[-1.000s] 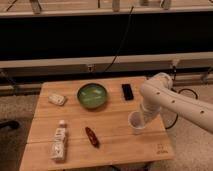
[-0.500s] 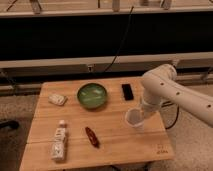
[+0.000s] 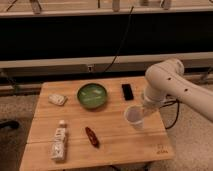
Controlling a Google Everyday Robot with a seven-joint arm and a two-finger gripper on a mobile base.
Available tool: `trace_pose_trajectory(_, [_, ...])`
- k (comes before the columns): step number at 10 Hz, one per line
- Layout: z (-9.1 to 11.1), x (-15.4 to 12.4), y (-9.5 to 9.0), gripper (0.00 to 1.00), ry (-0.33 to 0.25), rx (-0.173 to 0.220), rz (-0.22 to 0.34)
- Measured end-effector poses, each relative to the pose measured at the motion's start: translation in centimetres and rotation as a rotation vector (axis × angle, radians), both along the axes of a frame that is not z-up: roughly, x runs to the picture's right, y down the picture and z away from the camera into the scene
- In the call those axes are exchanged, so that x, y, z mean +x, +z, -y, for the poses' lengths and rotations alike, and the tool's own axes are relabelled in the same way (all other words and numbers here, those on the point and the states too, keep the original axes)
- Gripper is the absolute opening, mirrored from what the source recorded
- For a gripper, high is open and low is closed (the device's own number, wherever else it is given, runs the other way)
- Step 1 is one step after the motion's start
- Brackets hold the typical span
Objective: Pick up the ceramic cup
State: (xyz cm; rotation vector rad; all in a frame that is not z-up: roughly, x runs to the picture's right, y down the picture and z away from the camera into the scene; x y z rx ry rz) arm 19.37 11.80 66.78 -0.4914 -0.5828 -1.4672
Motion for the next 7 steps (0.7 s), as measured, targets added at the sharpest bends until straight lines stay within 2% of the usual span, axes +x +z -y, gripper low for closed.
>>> trace_pose_trajectory(3, [0.0,-0.3,-0.1,0.0,-0.022,-0.001,0.014])
trace_pose_trajectory(4, [-0.8,-0.2,0.4,0.0,-0.038,-0.012,0.012])
trace_pose_trajectory(7, [-2.0,-0.5,1.8,0.0,-0.061,-0.01,0.028])
